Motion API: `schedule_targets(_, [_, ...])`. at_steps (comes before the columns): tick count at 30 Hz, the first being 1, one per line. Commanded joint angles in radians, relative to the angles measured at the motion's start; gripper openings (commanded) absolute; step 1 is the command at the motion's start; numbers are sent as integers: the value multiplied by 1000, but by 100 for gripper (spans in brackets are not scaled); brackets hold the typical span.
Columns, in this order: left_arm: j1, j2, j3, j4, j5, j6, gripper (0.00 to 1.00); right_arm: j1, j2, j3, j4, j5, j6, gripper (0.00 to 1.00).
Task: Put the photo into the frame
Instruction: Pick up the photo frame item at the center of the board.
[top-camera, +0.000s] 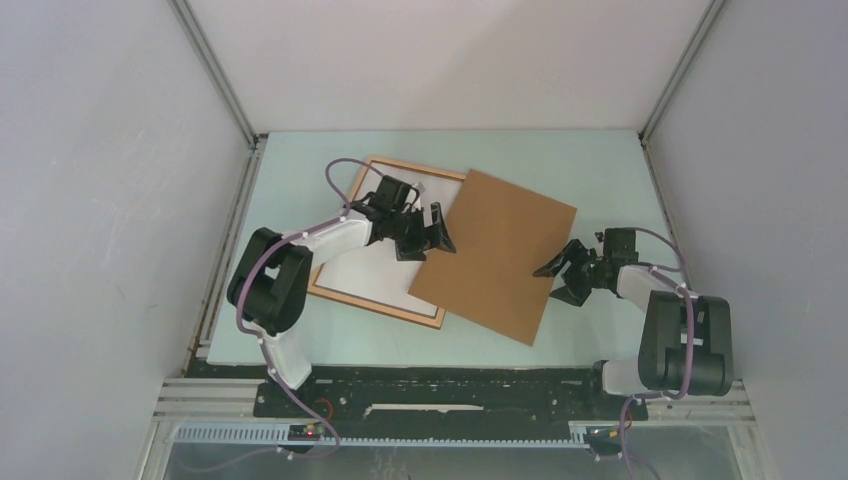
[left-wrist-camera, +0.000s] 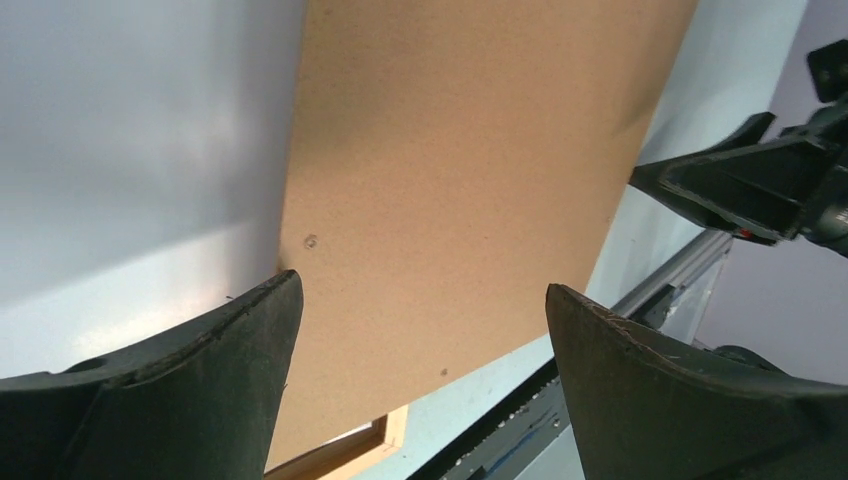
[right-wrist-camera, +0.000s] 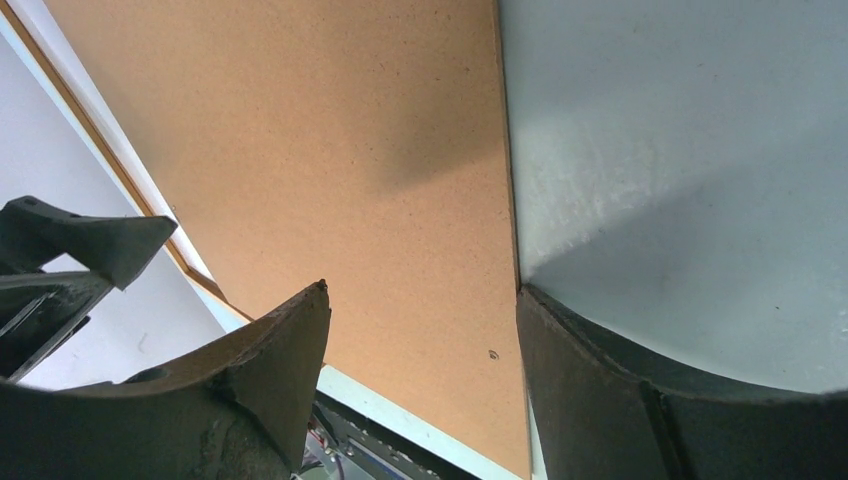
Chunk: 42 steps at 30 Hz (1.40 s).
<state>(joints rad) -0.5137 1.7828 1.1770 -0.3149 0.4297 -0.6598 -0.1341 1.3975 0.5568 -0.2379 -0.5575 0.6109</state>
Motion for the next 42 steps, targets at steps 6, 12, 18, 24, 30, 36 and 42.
schedule_targets(6, [18, -15, -9, -9, -152, 108, 100, 5, 17, 12, -68, 43, -56, 77])
schedule_targets(12, [21, 52, -17, 8, -97, 92, 100, 7, 52, 43, -80, 25, -81, 77])
schedule_targets(18, [19, 49, -46, 134, 78, -2, 88, 6, 86, 47, -77, 29, -100, 76])
schedule_targets(24, [18, -85, -110, 200, 100, -65, 61, 20, 79, 48, -65, 11, -85, 76])
schedule_targets(30, [17, -158, -118, 237, 134, -135, 42, 48, 53, 47, -52, 11, -58, 76])
schedule_targets(36, [-3, -213, -111, 253, 117, -169, 26, 68, 47, 46, -51, 20, -55, 76])
schedule_targets(42, [-33, -252, -63, 140, 58, -122, 33, 64, 34, 46, -57, 22, -61, 76])
